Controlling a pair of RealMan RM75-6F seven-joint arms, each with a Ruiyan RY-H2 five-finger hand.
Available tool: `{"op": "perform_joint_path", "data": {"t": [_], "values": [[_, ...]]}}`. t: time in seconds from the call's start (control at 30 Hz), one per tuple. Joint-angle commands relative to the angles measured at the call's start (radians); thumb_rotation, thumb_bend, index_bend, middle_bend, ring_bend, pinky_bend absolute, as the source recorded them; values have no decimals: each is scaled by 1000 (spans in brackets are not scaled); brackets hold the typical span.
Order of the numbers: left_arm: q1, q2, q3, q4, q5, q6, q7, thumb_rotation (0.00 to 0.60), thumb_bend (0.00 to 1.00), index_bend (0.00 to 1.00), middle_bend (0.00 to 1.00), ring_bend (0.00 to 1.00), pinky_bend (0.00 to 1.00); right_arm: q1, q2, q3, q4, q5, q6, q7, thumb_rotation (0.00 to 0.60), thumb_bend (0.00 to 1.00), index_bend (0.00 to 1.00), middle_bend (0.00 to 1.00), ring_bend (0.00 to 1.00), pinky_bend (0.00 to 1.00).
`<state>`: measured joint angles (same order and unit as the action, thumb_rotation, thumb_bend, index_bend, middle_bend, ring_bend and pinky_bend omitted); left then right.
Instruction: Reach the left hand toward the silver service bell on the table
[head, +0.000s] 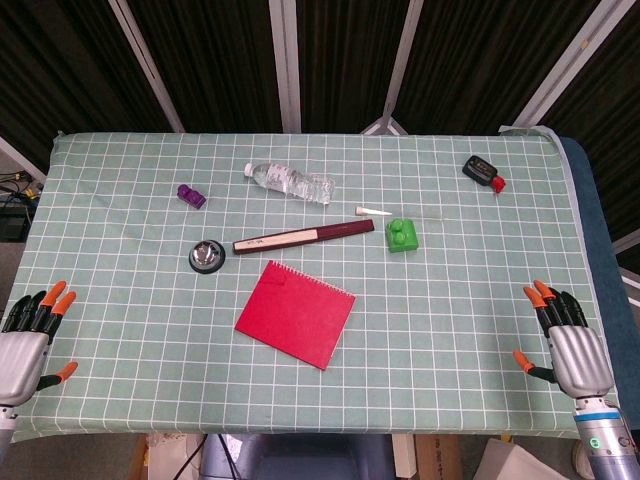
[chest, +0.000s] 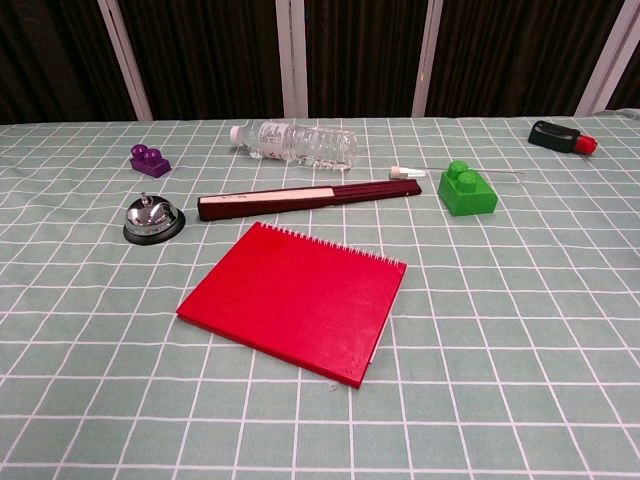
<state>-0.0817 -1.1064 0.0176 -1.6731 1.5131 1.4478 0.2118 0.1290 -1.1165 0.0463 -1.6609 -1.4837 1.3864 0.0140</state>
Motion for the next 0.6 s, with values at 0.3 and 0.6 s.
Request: {"op": "perform_joint_path", "data": {"t": [0.3, 0.6], "values": [[-1, -1, 1, -2, 5, 0, 7, 600, 129, 0, 0, 0, 0, -5, 0, -1, 5, -7, 12, 13, 600, 288, 0, 0, 0, 0], [-9, -5, 1, 1, 0, -19, 6, 600, 129, 0, 0, 0, 0, -8, 0, -1, 11, -8, 18, 10, 600, 288, 0, 0, 0, 0]]}}
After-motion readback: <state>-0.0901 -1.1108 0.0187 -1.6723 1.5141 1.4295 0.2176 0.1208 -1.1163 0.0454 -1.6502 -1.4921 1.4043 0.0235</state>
